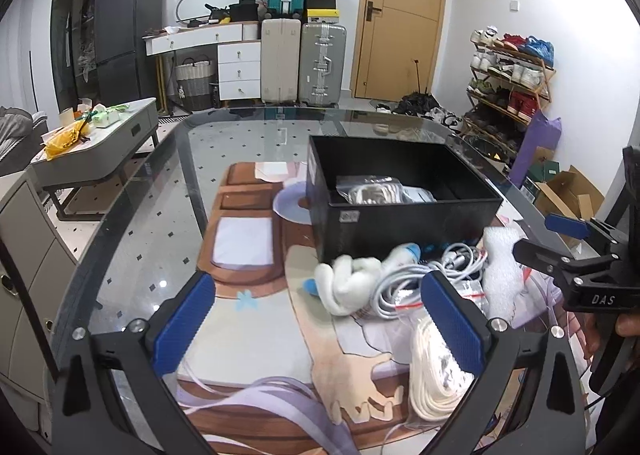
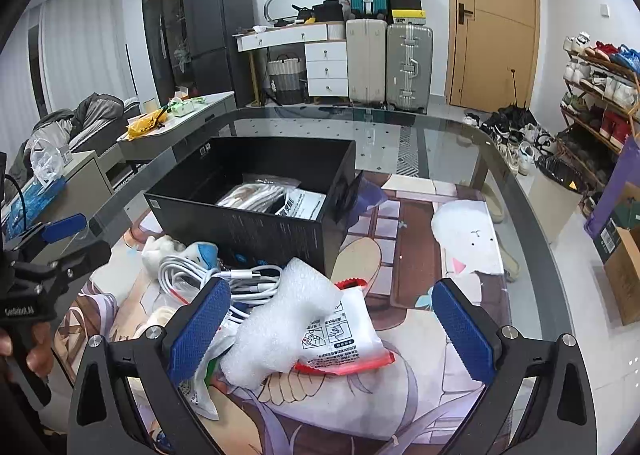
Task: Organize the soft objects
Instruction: 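Move both tools back toward the remaining items beside the box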
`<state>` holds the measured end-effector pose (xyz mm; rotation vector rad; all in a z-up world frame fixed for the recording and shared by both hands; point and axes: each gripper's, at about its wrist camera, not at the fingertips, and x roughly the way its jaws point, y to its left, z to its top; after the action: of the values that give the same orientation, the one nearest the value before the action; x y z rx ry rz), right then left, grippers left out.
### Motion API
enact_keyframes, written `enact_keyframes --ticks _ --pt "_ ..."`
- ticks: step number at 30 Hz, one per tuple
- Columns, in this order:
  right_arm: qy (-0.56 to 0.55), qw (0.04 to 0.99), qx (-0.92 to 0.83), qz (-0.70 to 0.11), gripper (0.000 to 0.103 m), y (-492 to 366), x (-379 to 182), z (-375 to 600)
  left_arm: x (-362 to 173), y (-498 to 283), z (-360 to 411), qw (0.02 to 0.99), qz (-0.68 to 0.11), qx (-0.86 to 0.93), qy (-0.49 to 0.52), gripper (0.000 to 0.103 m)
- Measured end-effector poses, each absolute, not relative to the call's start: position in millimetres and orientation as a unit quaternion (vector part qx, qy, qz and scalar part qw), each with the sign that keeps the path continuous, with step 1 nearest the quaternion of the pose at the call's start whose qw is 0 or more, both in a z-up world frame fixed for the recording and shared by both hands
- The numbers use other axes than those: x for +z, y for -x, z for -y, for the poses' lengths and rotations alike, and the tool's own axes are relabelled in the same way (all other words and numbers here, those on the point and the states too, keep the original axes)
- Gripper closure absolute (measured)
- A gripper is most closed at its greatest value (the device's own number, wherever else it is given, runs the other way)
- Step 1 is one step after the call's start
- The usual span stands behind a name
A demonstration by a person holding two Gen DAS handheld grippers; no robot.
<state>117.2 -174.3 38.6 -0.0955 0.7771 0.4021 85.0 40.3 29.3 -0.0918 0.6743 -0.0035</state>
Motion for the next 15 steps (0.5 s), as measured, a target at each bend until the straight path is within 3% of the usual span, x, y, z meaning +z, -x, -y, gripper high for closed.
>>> enact_keyframes --ticks 15 --pt "0.08 0.889 0.178 -0.414 0.001 -122.9 11.0 164.2 13.5 -84.6 -22.0 0.936 -0.35 -0.013 0.03 0.0"
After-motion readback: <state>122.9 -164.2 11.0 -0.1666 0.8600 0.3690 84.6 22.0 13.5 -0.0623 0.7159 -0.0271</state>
